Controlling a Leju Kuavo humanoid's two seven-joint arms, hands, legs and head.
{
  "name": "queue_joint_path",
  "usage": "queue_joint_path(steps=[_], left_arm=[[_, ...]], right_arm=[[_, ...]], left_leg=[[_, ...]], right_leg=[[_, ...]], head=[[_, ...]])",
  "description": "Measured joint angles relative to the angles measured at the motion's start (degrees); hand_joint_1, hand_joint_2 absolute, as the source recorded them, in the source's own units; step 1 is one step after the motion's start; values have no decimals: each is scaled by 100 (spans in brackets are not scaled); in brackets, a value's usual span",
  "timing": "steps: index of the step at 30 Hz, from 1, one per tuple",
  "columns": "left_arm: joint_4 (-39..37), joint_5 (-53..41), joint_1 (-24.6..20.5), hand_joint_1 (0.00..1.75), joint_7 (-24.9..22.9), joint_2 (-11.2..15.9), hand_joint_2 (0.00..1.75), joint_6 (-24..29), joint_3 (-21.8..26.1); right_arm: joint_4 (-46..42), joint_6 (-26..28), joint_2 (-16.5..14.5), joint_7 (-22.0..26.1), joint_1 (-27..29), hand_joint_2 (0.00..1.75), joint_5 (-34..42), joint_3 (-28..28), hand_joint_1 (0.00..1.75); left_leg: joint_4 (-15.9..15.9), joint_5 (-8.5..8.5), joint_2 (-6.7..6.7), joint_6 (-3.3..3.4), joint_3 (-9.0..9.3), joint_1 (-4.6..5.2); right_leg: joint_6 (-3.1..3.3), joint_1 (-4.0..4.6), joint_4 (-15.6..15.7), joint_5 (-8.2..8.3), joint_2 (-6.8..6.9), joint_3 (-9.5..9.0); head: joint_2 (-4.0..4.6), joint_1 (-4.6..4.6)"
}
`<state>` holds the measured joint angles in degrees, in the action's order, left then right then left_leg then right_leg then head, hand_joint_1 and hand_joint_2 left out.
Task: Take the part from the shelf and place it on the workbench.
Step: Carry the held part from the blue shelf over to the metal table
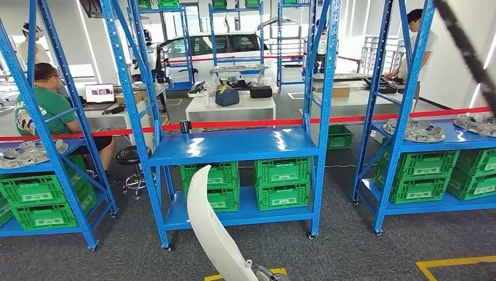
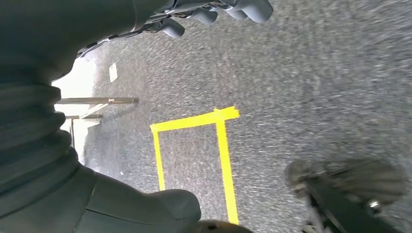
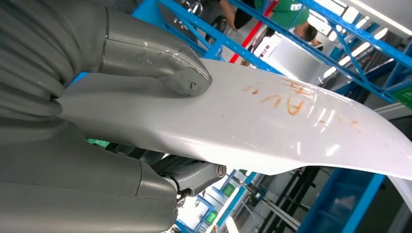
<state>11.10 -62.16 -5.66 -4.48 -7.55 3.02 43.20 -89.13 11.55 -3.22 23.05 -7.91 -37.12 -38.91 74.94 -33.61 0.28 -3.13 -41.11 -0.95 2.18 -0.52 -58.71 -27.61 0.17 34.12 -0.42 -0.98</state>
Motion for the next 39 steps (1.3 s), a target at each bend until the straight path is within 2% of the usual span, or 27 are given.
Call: queue_joint_path(steps=[1,2,3,5,6,7,9,10,13,14,15,16,17,19,21,23,25,26,28,29,30,31,33,35,36,38,39], left_arm=[[0,28,2,0,29,1,175,1,9],[1,56,1,0,61,2,175,4,21],[3,76,-3,0,92,3,175,14,33],[9,74,-34,0,104,4,175,49,45],[12,68,-49,0,102,4,175,68,45],[12,62,-57,0,101,4,175,80,45],[10,53,-38,0,95,2,175,87,46],[9,45,-22,0,92,3,175,87,48],[8,15,1,0,74,9,175,70,51],[7,3,8,0,63,8,175,62,52],[5,-9,18,0,52,7,175,55,53],[5,-17,29,0,43,7,175,53,54],[4,-23,36,0,38,5,175,52,55],[5,-28,38,0,37,0,175,52,57],[6,-27,36,0,40,-3,175,52,60],[7,-18,50,0,44,4,175,54,67],[4,-7,61,0,49,8,175,56,76],[3,0,58,0,52,11,175,58,80],[1,15,51,0,56,7,175,63,85],[1,26,54,0,58,7,175,66,89],[1,34,62,0,61,7,175,69,91],[0,44,72,0,67,8,175,75,93],[0,72,84,0,89,8,175,92,97],[0,104,79,0,121,1,175,105,103],[-1,119,79,0,133,-4,175,107,109],[-2,143,95,0,144,-8,175,109,133],[-3,151,106,0,145,-12,175,109,146]], right_arm=[[0,-5,-1,-14,0,175,-1,0,175],[-1,-11,-4,-22,-1,175,-3,0,175],[-2,-23,-10,-27,-1,175,-7,0,175],[-5,-56,-21,-31,-7,175,-28,0,175],[-6,-74,-25,-35,-10,175,-42,-1,175],[-7,-87,-28,-39,-14,175,-57,-4,175],[-7,-98,-34,-48,-17,175,-74,-10,175],[-7,-97,-36,-54,-17,175,-77,-13,175],[-5,-97,-26,-83,-9,175,-78,-13,175],[-5,-99,-22,-92,-7,175,-78,-13,175],[-4,-100,-20,-95,-7,175,-78,-13,175],[-4,-102,-19,-97,-9,175,-78,-13,175],[-5,-103,-19,-96,-12,175,-79,-13,175],[-5,-107,-19,-91,-19,175,-81,-15,175],[-6,-116,-19,-88,-24,175,-84,-18,175],[-7,-127,-22,-85,-34,175,-87,-30,175],[-7,-143,-39,-84,-52,175,-89,-50,175],[-6,-153,-48,-84,-60,175,-90,-60,175],[1,-166,-52,-84,-66,175,-92,-74,175],[8,-173,-52,-84,-64,175,-92,-82,175],[17,-177,-52,-83,-62,175,-93,-89,175],[28,-179,-51,-77,-60,175,-93,-94,175],[55,-150,-50,-39,-59,175,-100,-99,175],[82,-92,-44,6,-58,175,-108,-101,175],[94,-69,-40,19,-57,175,-111,-102,175],[115,-52,-34,29,-57,175,-113,-104,175],[121,-50,-33,30,-62,175,-113,-105,175]], left_leg=[[-35,158,0,20,139,4],[-270,324,22,51,374,14],[-663,392,105,88,695,38],[-1490,267,274,164,1272,102],[-1742,177,314,201,1412,133],[-1847,154,278,238,1436,146],[-1877,232,178,319,1384,128],[-1885,282,136,362,1361,114],[-1844,403,-6,427,1209,112],[-1811,427,-64,425,1146,114],[-1773,442,-122,419,1090,115],[-1732,451,-181,411,1043,114],[-1688,455,-244,404,1003,113],[-1614,461,-356,370,931,111],[-1591,483,-440,304,872,104],[-1615,517,-508,229,825,99],[-1490,417,-408,161,739,107],[-1270,268,-305,130,644,105],[-567,-123,-127,64,331,75],[-261,-247,-94,38,201,56],[-112,-271,-73,17,151,38],[-177,-188,-51,2,204,21],[-909,172,113,-11,612,0],[-1560,407,317,26,948,16],[-1677,436,360,59,987,30],[-1684,464,247,147,938,47],[-1699,487,190,189,934,39]], right_leg=[[-5,9,-6,55,13,81],[-11,16,-12,104,35,155],[-24,25,-20,153,61,206],[-74,39,-30,227,142,245],[-109,39,-28,258,193,243],[-145,34,-19,286,254,238],[-220,17,-65,260,274,256],[-252,10,-207,139,218,313],[-311,3,-1235,-491,30,710],[-316,4,-1516,-602,17,800],[-314,5,-1612,-612,9,800],[-305,5,-1471,-520,-2,680],[-287,3,-1123,-364,-39,453],[-239,3,-400,-180,-203,30],[-188,18,-125,-161,-279,-98],[-126,22,-88,-110,-186,-92],[-49,-6,-19,-59,-80,-103],[-19,-20,10,-40,-17,-103],[4,-22,21,-27,113,-87],[3,-22,18,-26,182,-77],[1,-23,15,-25,250,-71],[-3,-26,11,-25,320,-67],[-32,-32,-8,-31,452,-71],[-101,-16,-35,-44,561,-77],[-141,-6,-39,-44,605,-81],[-217,-2,-16,-29,700,-102],[-256,-14,-23,-46,683,-114]], head=[[1,-2],[1,-2],[1,-3],[1,-6],[1,-8],[1,-8],[1,-7],[1,-5],[1,-3],[1,-3],[1,-3],[1,-3],[1,-2],[1,-2],[1,0],[1,4],[1,-4],[1,-10],[1,-18],[1,-18],[1,-18],[1,-18],[1,-18],[1,-17],[1,-16],[1,-12],[1,-11]])
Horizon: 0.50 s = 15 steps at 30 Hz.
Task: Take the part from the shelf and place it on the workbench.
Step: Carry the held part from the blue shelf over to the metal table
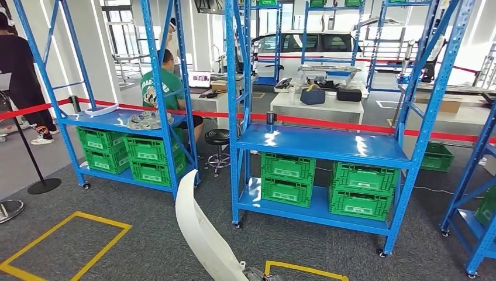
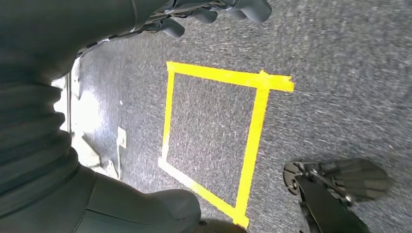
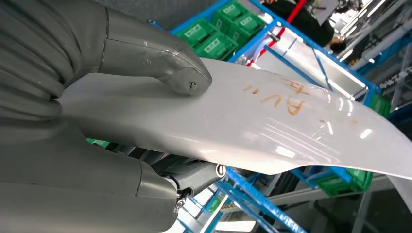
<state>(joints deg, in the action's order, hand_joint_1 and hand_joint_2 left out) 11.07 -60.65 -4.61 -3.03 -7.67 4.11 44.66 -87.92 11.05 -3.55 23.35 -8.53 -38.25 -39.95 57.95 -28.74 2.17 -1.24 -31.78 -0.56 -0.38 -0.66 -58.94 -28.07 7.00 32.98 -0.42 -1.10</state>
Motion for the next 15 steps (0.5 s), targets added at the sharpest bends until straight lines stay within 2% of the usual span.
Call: queue_joint_path(steps=[1,2,4,5,6,7,8,9,10,11,12,13,14,15], left_arm=[[0,2,6,0,1,-4,175,0,13],[1,2,1,0,3,-7,175,0,20],[2,-7,-20,0,5,-15,175,-2,26],[2,-14,-30,0,5,-18,175,-4,26],[1,-23,-32,0,4,-22,175,-7,26],[0,-34,-29,0,3,-25,175,-8,26],[-1,-46,-27,0,2,-27,175,-10,27],[-1,-63,-28,0,1,-31,175,-14,27],[-1,-80,-34,0,-1,-39,175,-18,28],[0,-98,-44,0,-6,-46,175,-22,28],[1,-119,-51,0,-14,-54,175,-29,28],[1,-143,-52,0,-27,-62,175,-35,28],[0,-165,-49,0,-44,-68,175,-41,28],[-1,-184,-40,0,-61,-76,175,-47,28]], right_arm=[[4,1,1,-1,-7,175,-4,0,175],[6,2,5,-10,-12,175,-15,-1,175],[9,5,32,-54,-1,175,-51,-3,175],[10,7,54,-78,12,175,-69,-4,175],[11,8,74,-92,25,175,-79,-4,175],[12,11,90,-98,33,175,-84,-4,175],[12,21,99,-106,37,175,-86,-4,175],[11,37,106,-117,41,175,-93,-4,175],[10,55,113,-127,48,175,-108,-4,175],[2,75,121,-134,65,175,-129,-3,175],[-10,90,132,-139,91,175,-157,1,175],[-28,99,143,-141,120,175,-186,4,175],[-57,104,152,-144,148,175,-215,8,175],[-90,106,161,-148,169,175,-239,10,175]], left_leg=[[-17,26,-63,44,4,-9],[-34,53,-126,83,10,-21],[-32,84,-264,130,-16,-17],[-23,90,-344,141,-35,-7],[-10,95,-427,148,-48,3],[5,97,-512,150,-58,11],[21,96,-598,149,-62,16],[38,94,-681,144,-65,18],[56,92,-758,129,-77,25],[72,93,-839,104,-98,24],[79,101,-908,69,-124,15],[75,115,-975,27,-150,3],[62,133,-1043,-15,-180,-11],[65,136,-1039,-48,-200,-14]], right_leg=[[-33,-13,-78,-76,-102,22],[-57,-24,-276,-220,-258,96],[-63,-25,-996,-623,-580,411],[-54,-13,-1365,-770,-643,576],[-37,1,-1583,-815,-670,676],[-12,15,-1589,-749,-686,676],[18,27,-1358,-579,-715,560],[55,34,-957,-367,-810,365],[87,31,-565,-219,-962,178],[106,29,-261,-122,-1087,38],[117,32,-93,-93,-1183,-33],[122,38,-60,-110,-1194,-42],[133,41,-41,-94,-1130,-44],[160,33,-12,-78,-1054,-56]], head=[[0,1],[0,3],[0,7],[0,9],[0,9],[0,10],[0,10],[0,10],[0,8],[0,9],[0,10],[0,11],[0,13],[0,13]])
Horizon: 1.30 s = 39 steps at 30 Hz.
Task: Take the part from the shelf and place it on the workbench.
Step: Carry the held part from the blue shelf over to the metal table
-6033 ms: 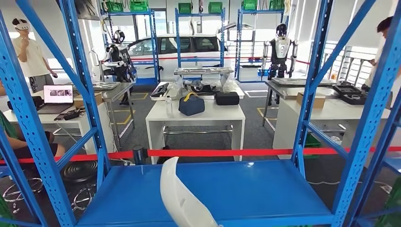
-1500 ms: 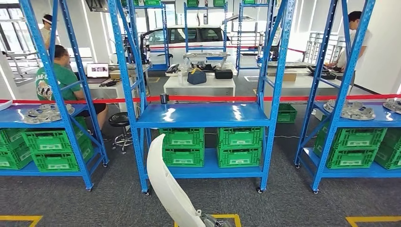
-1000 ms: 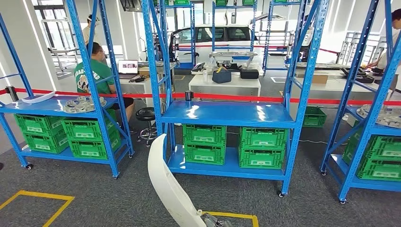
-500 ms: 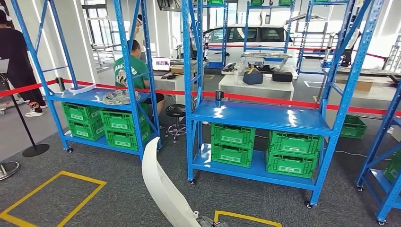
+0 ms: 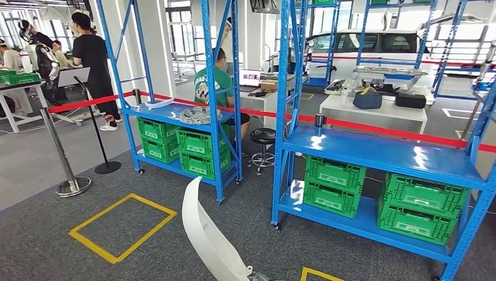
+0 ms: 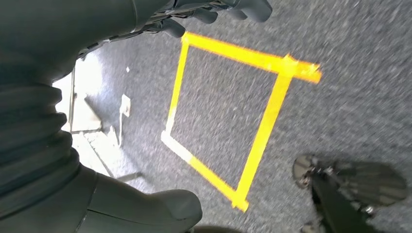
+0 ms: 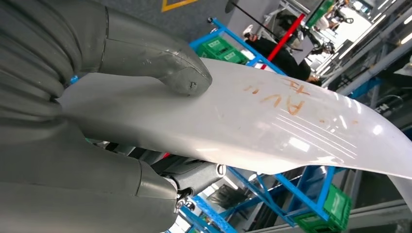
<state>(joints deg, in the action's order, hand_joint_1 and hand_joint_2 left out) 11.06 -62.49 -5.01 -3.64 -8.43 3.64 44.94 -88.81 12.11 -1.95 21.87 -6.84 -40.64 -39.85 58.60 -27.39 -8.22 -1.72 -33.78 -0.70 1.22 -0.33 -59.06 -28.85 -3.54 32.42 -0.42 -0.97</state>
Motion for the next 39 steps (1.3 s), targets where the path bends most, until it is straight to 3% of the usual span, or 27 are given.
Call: queue_joint_path(steps=[2,4,6,7,8,10,12,13,15,17,19,21,22,23,24,26,28,30,31,33,34,36,37,38,39], left_arm=[[-2,-20,-2,0,-28,-18,175,-1,0],[-2,-26,-25,0,-38,-33,175,-1,0],[-2,-26,-33,0,-39,-39,175,-1,0],[-2,-27,-28,0,-42,-39,175,-1,0],[-2,-34,-24,0,-44,-39,175,-1,0],[1,-78,-28,0,-56,-40,175,-6,-1],[2,-148,-52,0,-71,-50,175,-20,-15],[2,-184,-60,0,-76,-56,175,-32,-29],[2,-245,-63,0,-97,-66,175,-53,-64],[4,-289,-76,0,-126,-81,175,-68,-90],[5,-315,-118,0,-140,-96,175,-114,-109],[4,-334,-162,0,-142,-101,175,-182,-139],[4,-348,-172,0,-144,-102,175,-206,-159],[4,-364,-177,0,-147,-103,175,-220,-174],[4,-383,-181,0,-150,-103,175,-227,-185],[5,-408,-196,0,-154,-107,175,-230,-202],[9,-416,-212,0,-156,-109,175,-219,-226],[12,-416,-211,0,-163,-105,175,-185,-244],[11,-415,-206,0,-170,-102,175,-161,-248],[11,-424,-208,0,-187,-97,175,-124,-260],[11,-432,-215,0,-192,-95,175,-116,-269],[11,-454,-227,0,-200,-87,175,-116,-285],[11,-462,-225,0,-208,-81,175,-118,-287],[11,-469,-219,0,-217,-72,175,-119,-289],[12,-473,-213,0,-225,-60,175,-120,-290]], right_arm=[[-66,6,10,-4,32,175,-33,4,175],[-98,12,25,-7,79,175,-46,9,175],[-106,11,45,-8,126,175,-51,11,175],[-108,11,52,-8,142,175,-51,11,175],[-112,12,56,-8,151,175,-53,11,175],[-121,16,59,-17,163,175,-68,12,175],[-139,33,63,-39,191,175,-108,19,175],[-153,46,66,-56,217,175,-132,23,175],[-199,69,72,-90,285,175,-181,44,175],[-267,75,81,-107,361,175,-239,88,175],[-327,62,104,-136,430,175,-299,137,175],[-372,43,127,-181,489,175,-340,180,175],[-393,33,134,-196,509,175,-354,203,175],[-417,22,139,-201,522,175,-365,223,175],[-442,12,142,-201,531,175,-373,244,175],[-479,1,146,-184,556,175,-392,286,175],[-503,9,151,-132,604,175,-416,323,175],[-514,29,149,-57,644,175,-429,355,175],[-516,41,140,-23,651,175,-429,372,175],[-516,65,106,23,651,175,-423,398,175],[-516,74,90,29,655,175,-419,408,175],[-515,89,68,28,665,175,-403,422,175],[-515,96,59,26,667,175,-393,426,175],[-515,102,46,25,668,175,-384,427,175],[-515,108,32,23,667,175,-375,427,175]], left_leg=[[228,-137,269,-51,-135,27],[875,-470,645,-94,-446,32],[1478,-685,772,-132,-729,6],[1524,-649,791,-143,-740,-6],[1332,-510,823,-148,-627,-14],[533,-170,1032,-130,-186,-5],[-11,-20,1226,-66,112,29],[-73,-26,1240,-30,135,48],[-81,6,1098,36,108,43],[-108,41,964,109,104,21],[-118,68,831,164,100,11],[-104,78,676,186,71,15],[-89,81,593,186,59,17],[-69,80,508,182,49,16],[-44,77,422,171,42,13],[22,61,261,118,12,11],[60,64,135,36,-41,13],[40,94,36,-45,-100,0],[59,84,89,-71,-127,-2],[366,-112,383,-112,-280,10],[683,-290,575,-128,-425,18],[1415,-628,747,-157,-762,15],[1604,-672,773,-162,-838,15],[1596,-618,791,-158,-813,15],[1353,-470,824,-146,-669,17]], right_leg=[[66,-31,66,31,167,-32],[108,-31,89,32,350,-45],[119,-23,88,21,529,-44],[118,-23,87,17,610,-45],[111,-23,86,12,688,-49],[80,-14,79,-9,829,-70],[22,11,71,-33,940,-93],[-11,23,72,-40,995,-103],[-84,15,71,-57,1088,-128],[-147,-16,-112,-205,897,-78],[-178,-38,-737,-559,535,196],[-183,-35,-1447,-838,385,547],[-181,-33,-1585,-833,365,626],[-175,-35,-1486,-713,353,591],[-168,-43,-1191,-515,327,455],[-154,-68,-446,-197,122,111],[-127,-72,-117,-121,-27,-25],[-58,-59,-107,-103,59,-18],[-15,-58,-93,-88,121,-23],[65,-64,-65,-68,269,-33],[88,-54,-62,-69,349,-32],[113,-32,-63,-77,527,-24],[118,-24,-64,-81,615,-22],[120,-19,-65,-86,700,-22],[117,-15,-65,-91,779,-29]], head=[[0,-15],[0,-31],[0,-31],[0,-30],[0,-30],[0,-31],[0,-28],[0,-26],[0,-22],[0,-16],[0,-8],[0,-6],[0,-4],[0,-4],[0,-3],[0,-3],[0,-6],[0,-7],[0,-8],[0,-23],[0,-29],[0,-34],[0,-34],[-1,-34],[-1,-34]])
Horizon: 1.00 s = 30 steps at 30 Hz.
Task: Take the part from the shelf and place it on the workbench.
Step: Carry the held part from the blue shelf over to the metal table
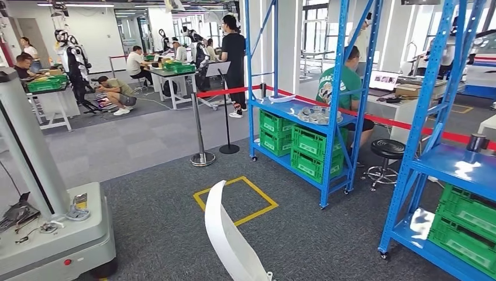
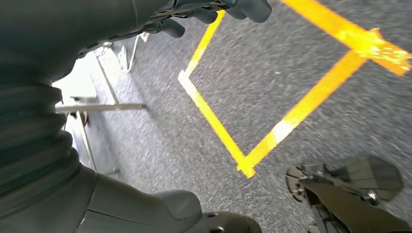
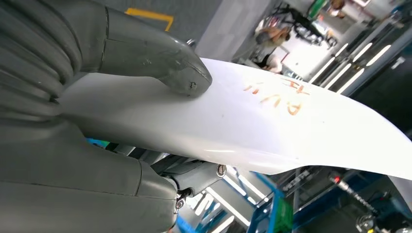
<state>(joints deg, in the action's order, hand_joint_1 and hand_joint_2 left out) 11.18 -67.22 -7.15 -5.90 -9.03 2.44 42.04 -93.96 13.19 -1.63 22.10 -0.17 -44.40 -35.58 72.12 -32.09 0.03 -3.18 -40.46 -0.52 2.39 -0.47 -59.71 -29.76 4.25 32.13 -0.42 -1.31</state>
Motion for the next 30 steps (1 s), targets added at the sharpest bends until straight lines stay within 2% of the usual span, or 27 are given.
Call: queue_joint_path(steps=[1,2,3,4,5,7,8,9,11,12,13,14,15,16,17,18,19,20,22,23,24,26,27,28,29,30], left_arm=[[2,-2,2,0,-8,12,175,-1,-1],[4,-2,0,0,-9,21,175,-1,-1],[6,-2,-5,0,-8,26,175,-1,-2],[8,-1,-4,0,-3,29,175,-2,-3],[9,0,3,0,9,32,175,-6,-4],[11,5,31,0,40,44,175,-32,-9],[13,10,44,0,60,51,175,-51,-13],[15,19,45,0,79,56,175,-72,-16],[18,35,27,0,121,60,175,-108,-25],[18,39,18,0,134,60,175,-120,-29],[18,40,18,0,142,60,175,-127,-33],[17,40,24,0,145,58,175,-130,-36],[17,40,28,0,145,57,175,-130,-36],[17,40,28,0,146,55,175,-130,-36],[18,43,22,0,148,52,175,-131,-36],[19,45,13,0,148,52,175,-136,-36],[20,49,7,0,147,52,175,-143,-37],[21,51,6,0,146,54,175,-151,-37],[22,53,20,0,144,58,175,-169,-37],[21,53,26,0,143,61,175,-174,-37],[20,53,24,0,143,62,175,-179,-38],[19,53,5,0,143,60,175,-182,-39],[18,53,-2,0,144,58,175,-183,-40],[17,53,-1,0,142,57,175,-183,-40],[16,53,6,0,140,57,175,-182,-40],[16,53,15,0,138,58,175,-182,-40]], right_arm=[[0,5,-17,-1,-1,175,8,1,175],[-1,9,-36,-2,-3,175,15,1,175],[-2,3,-52,-1,-6,175,27,2,175],[-2,-16,-66,1,-11,175,37,3,175],[-2,-40,-83,2,-15,175,46,3,175],[1,-82,-117,10,-32,175,57,4,175],[4,-84,-133,27,-42,175,61,5,175],[8,-81,-142,54,-50,175,65,5,175],[24,-72,-138,101,-39,175,72,6,175],[37,-71,-131,112,-26,175,74,6,175],[52,-71,-125,113,-15,175,74,6,175],[64,-72,-121,114,-11,175,73,6,175],[72,-73,-119,114,-12,175,67,6,175],[76,-77,-119,109,-19,175,61,6,175],[80,-86,-119,102,-32,175,57,6,175],[83,-101,-121,91,-44,175,54,6,175],[86,-120,-125,81,-56,175,52,6,175],[87,-137,-130,74,-67,175,51,6,175],[87,-156,-156,69,-87,175,51,6,175],[87,-157,-177,69,-96,175,51,6,175],[87,-157,-195,71,-102,175,51,6,175],[89,-157,-213,70,-101,175,51,6,175],[90,-157,-213,70,-98,175,51,6,175],[92,-158,-213,69,-95,175,51,6,175],[93,-158,-213,69,-92,175,51,6,175],[94,-158,-213,69,-93,175,51,6,175]], left_leg=[[-394,186,85,23,227,8],[-791,320,229,59,447,31],[-1098,415,348,94,619,53],[-1268,452,429,128,706,77],[-1314,448,438,157,704,98],[-1359,486,291,207,706,86],[-1392,511,221,244,720,67],[-1423,540,149,284,745,46],[-1444,579,-10,342,736,27],[-1439,586,-101,353,722,28],[-1430,588,-195,355,711,29],[-1417,588,-288,354,705,27],[-1400,586,-381,347,702,24],[-1375,579,-474,331,697,18],[-1342,569,-560,302,681,14],[-1309,559,-641,261,655,13],[-1290,555,-710,214,621,9],[-1286,561,-768,164,581,1],[-1311,584,-843,83,534,-23],[-1274,561,-749,59,509,-20],[-1143,474,-583,38,448,-13],[-551,131,-191,4,169,-3],[-168,-55,-98,-16,-14,-11],[125,-163,-61,-31,-149,-18],[246,-171,-44,-40,-195,-22],[134,-70,-22,-45,-121,-25]], right_leg=[[-7,4,0,-9,76,-12],[-22,18,-1,-21,143,-26],[-45,28,-2,-32,201,-39],[-71,37,-1,-40,256,-51],[-99,43,7,-45,312,-62],[-163,34,18,-67,379,-96],[-196,26,-39,-122,274,-87],[-224,17,-199,-228,99,-26],[-256,-1,-873,-562,-296,297],[-264,-5,-1252,-701,-381,497],[-270,-8,-1512,-753,-414,649],[-274,-14,-1556,-687,-424,700],[-274,-25,-1372,-516,-439,637],[-276,-44,-1004,-287,-502,479],[-283,-70,-615,-119,-655,311],[-283,-86,-307,-5,-785,181],[-275,-88,-129,37,-887,113],[-255,-74,-81,20,-928,104],[-173,-54,-48,51,-790,86],[-128,-57,-19,70,-718,65],[-85,-64,11,87,-631,42],[-31,-51,41,97,-447,25],[-18,-40,42,91,-349,26],[-13,-33,41,84,-253,28],[-13,-30,40,76,-162,27],[-19,-29,39,68,-77,22]], head=[[0,1],[0,1],[1,1],[1,1],[1,1],[1,6],[1,7],[0,8],[-1,14],[-2,20],[-2,25],[-2,27],[-2,29],[-2,29],[-2,29],[-2,31],[-2,30],[-2,28],[-2,27],[-2,25],[-2,22],[-2,15],[-2,14],[-2,14],[-2,14],[-2,14]])
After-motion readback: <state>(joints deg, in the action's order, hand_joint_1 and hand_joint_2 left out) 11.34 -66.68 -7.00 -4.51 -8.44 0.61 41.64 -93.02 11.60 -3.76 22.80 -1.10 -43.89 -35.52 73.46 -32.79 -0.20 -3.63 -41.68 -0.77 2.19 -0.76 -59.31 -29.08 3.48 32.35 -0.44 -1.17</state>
